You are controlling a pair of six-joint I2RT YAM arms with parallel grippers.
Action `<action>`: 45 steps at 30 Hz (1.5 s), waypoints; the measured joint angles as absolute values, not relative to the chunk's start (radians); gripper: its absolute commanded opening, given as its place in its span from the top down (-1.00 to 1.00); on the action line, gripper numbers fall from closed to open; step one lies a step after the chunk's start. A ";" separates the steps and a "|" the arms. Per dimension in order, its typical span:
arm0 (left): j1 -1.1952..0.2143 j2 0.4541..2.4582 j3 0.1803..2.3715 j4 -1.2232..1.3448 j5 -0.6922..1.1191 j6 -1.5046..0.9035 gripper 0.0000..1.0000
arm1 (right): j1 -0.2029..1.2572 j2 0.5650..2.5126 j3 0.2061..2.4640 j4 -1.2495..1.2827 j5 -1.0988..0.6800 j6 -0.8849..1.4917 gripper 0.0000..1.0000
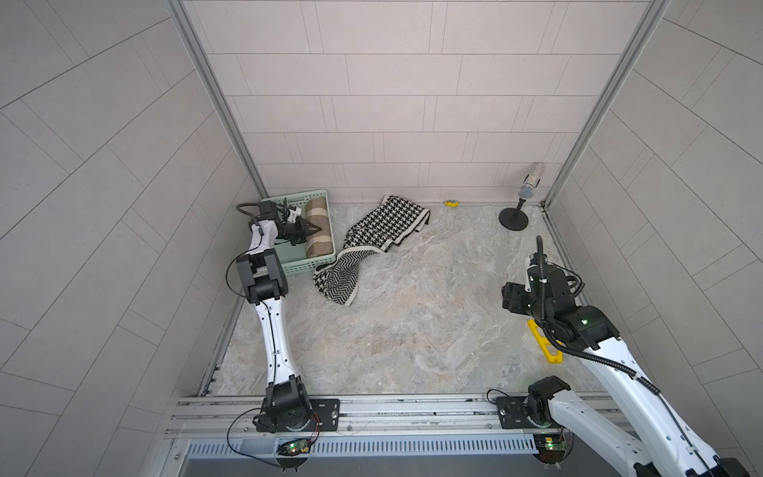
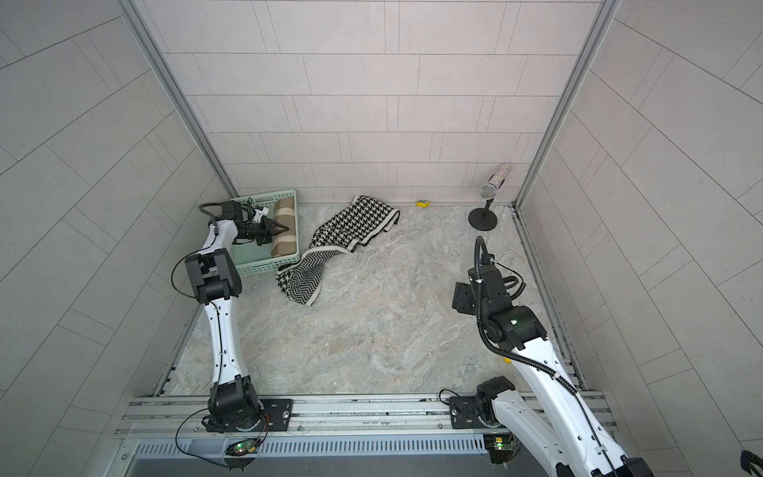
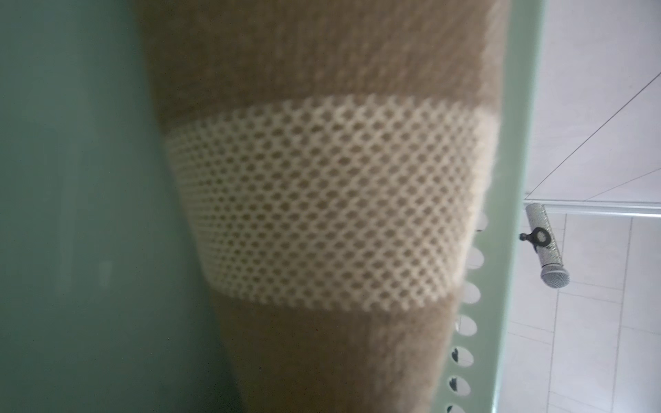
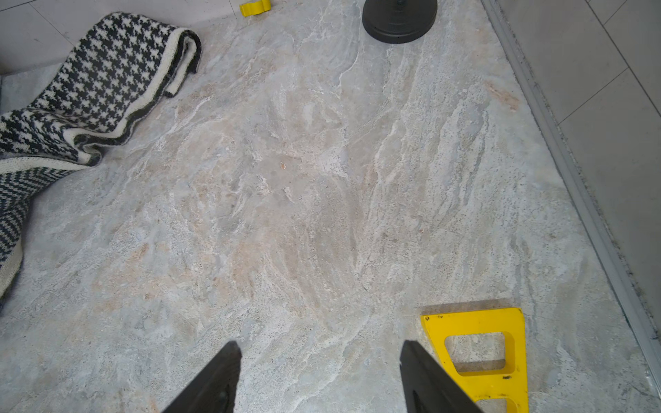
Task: Roll up the scarf and place it into the basket
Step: Place the scarf in the basket, then flatten out the scarf at the center of the board.
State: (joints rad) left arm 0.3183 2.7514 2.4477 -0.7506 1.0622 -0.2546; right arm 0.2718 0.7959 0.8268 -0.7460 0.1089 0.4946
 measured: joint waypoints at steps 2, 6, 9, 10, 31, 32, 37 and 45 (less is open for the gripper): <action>0.317 2.755 2.455 -0.725 1.095 -0.284 -0.73 | 0.272 0.799 0.827 -0.744 0.109 0.495 -0.48; 0.311 2.745 2.469 -0.684 1.111 -0.331 -1.00 | 0.272 0.814 0.828 -0.741 0.101 0.494 -0.52; 0.311 2.719 2.459 -0.686 1.053 -0.350 -1.00 | 0.272 0.835 0.828 -0.725 0.091 0.494 -0.57; 0.311 2.701 2.446 -0.689 1.024 -0.360 -1.00 | 0.272 0.844 0.828 -0.718 0.088 0.494 -0.61; -0.113 1.773 1.603 -0.606 0.357 -0.220 -0.71 | 0.175 0.896 0.846 -0.633 0.080 0.490 -1.00; -0.163 1.794 1.600 -0.604 0.339 -0.206 -0.72 | 0.169 0.882 0.841 -0.635 0.079 0.490 -1.00; -0.279 2.007 1.700 -0.610 0.199 -0.142 -1.00 | 0.162 0.811 0.836 -0.640 0.079 0.489 -1.00; -0.323 2.408 2.181 -0.764 0.056 -0.043 -1.00 | 0.160 0.772 0.818 -0.661 0.062 0.491 -1.00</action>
